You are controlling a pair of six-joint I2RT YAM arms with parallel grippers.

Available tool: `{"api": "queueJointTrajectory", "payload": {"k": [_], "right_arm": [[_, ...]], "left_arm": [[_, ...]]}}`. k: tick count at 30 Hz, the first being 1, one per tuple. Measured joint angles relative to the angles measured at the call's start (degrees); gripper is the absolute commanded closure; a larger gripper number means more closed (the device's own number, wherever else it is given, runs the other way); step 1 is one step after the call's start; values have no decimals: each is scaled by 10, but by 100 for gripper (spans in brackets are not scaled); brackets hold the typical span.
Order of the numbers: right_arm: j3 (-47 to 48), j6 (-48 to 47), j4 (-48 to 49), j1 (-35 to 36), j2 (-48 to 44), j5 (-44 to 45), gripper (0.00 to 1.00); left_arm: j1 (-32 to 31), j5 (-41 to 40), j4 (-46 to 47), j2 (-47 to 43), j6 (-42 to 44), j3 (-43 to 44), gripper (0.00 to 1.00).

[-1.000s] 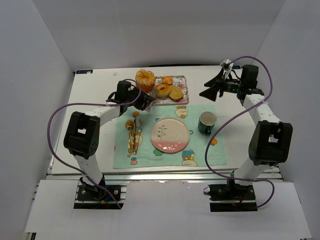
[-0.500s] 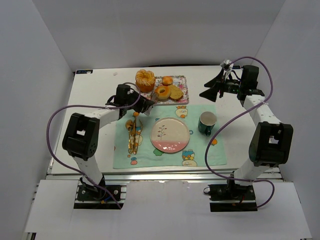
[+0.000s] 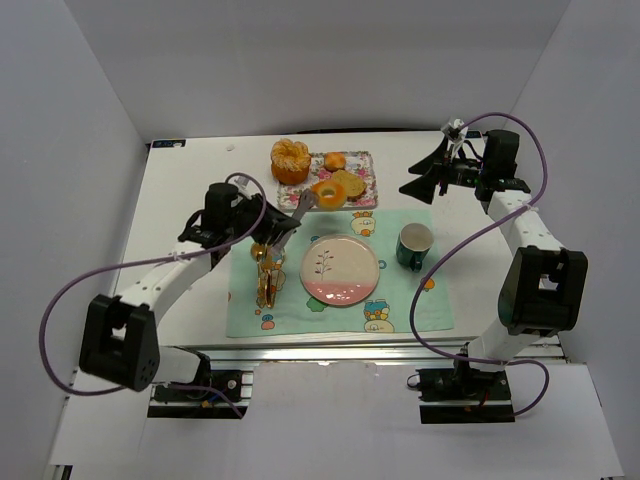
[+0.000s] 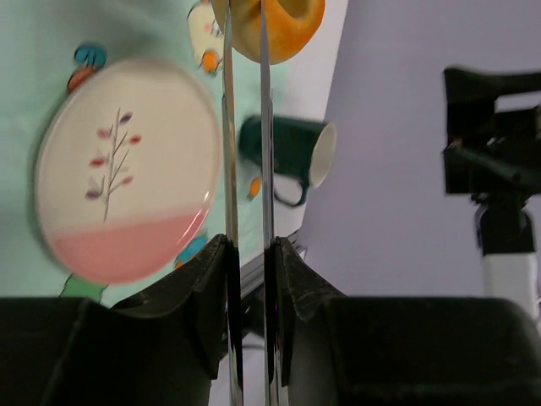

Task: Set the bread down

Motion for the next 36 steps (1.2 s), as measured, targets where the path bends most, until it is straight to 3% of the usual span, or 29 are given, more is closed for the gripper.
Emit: {"api": "queueJointTrajectory", "payload": {"k": [5,12,16,20,23,36], "right_arm": [[0,-3,-6,0,-1,0,11],[0,-6,-25,0,-4,0,11],[-1,-8,-30,0,-11,0,11],[-7,-15,-33,0,-20,0,11],[-12,-19,-41,0,-25,0,11],[-20,-30,-50,0,-29,0,11]], "left_arm": [[-18,19,-94,-66,47,-39,92],[-94,21,-179,-94,79,-65,86],[-113,16,-188,-90,87,-69,74],[-117,3,-189,-76,94,-69,55],[-118,-2,-189,-71,102,-69,49],[-118,-31,-241,-71,129,-13,46]]}}
